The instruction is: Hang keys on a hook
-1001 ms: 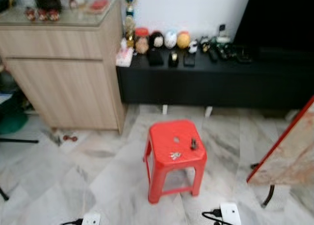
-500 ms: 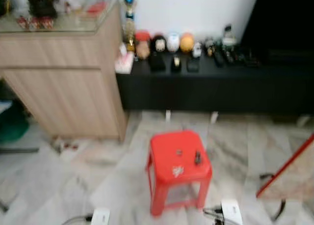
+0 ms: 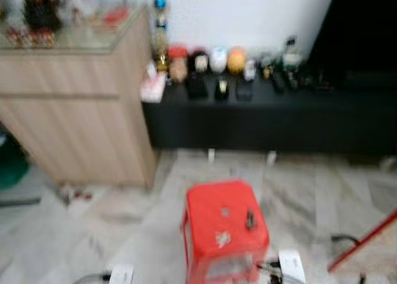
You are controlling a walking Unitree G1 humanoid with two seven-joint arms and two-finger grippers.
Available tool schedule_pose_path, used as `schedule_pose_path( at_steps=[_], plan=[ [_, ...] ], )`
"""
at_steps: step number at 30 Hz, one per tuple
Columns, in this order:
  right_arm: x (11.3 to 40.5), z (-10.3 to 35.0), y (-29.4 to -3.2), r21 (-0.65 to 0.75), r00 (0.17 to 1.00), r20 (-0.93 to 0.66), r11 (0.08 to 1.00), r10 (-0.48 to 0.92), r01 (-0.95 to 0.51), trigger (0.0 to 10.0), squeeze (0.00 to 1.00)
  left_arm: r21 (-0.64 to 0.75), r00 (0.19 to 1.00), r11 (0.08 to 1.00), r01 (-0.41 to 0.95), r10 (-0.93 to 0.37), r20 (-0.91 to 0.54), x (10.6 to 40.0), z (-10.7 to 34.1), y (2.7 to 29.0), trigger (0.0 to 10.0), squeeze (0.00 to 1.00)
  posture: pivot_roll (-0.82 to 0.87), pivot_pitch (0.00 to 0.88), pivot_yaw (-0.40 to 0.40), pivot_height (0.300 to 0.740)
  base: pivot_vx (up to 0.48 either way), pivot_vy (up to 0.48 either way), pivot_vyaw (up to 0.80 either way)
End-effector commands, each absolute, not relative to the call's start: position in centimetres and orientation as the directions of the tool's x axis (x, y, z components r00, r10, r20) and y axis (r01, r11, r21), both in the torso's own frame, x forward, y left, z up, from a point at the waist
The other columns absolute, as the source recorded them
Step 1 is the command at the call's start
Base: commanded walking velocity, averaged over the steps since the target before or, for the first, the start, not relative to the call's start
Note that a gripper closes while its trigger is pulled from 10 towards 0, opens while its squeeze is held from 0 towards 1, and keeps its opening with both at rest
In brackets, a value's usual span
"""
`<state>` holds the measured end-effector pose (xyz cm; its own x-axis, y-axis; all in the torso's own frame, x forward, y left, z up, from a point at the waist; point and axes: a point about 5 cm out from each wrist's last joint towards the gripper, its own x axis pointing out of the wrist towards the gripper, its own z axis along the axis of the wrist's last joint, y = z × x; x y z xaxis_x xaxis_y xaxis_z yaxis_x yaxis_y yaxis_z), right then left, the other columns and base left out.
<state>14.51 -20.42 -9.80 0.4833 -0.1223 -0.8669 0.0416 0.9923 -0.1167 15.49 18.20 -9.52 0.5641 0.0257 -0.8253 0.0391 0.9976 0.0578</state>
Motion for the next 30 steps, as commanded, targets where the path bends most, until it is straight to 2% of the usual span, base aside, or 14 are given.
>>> schedule_pose_path(
  at_steps=[1,11,22,25,30],
  plan=[
    [15.8,-9.4,-19.7,-0.101,0.521,-0.847,0.994,-0.104,0.035,10.0,0.0,0.08,0.536,0.996,0.029,0.052,-0.842,14.7,-9.8,19.3,10.0,0.0,-0.03,0.015,-0.036,0.74,0.289,0.0,0.0],
    [16.1,-9.2,-19.8,-0.1,0.537,-0.838,0.995,-0.1,0.03,10.0,0.0,0.084,0.535,0.996,0.035,0.052,-0.843,14.7,-9.8,19.2,10.0,0.0,-0.03,0.016,-0.036,0.74,0.08,0.0,0.0],
    [18.3,-8.2,-19.6,-0.046,0.617,-0.784,0.997,-0.07,0.054,10.0,0.0,0.086,0.536,0.996,0.037,0.053,-0.843,14.7,-9.8,19.2,10.0,0.0,-0.03,0.019,-0.039,0.74,0.0,0.0,0.0],
    [20.2,-7.4,-18.3,-0.059,0.657,-0.752,0.998,-0.061,0.025,10.0,0.0,0.086,0.536,0.996,0.035,0.053,-0.842,14.6,-9.8,19.2,10.0,0.0,-0.03,0.019,-0.039,0.74,0.0,0.0,0.0],
    [20.2,-7.3,-18.7,-0.078,0.664,-0.743,0.996,-0.085,0.04,10.0,0.0,0.087,0.535,0.996,0.037,0.054,-0.843,14.6,-9.8,19.2,10.0,0.0,-0.03,0.016,-0.038,0.74,0.0,0.0,0.16]
  ],
)
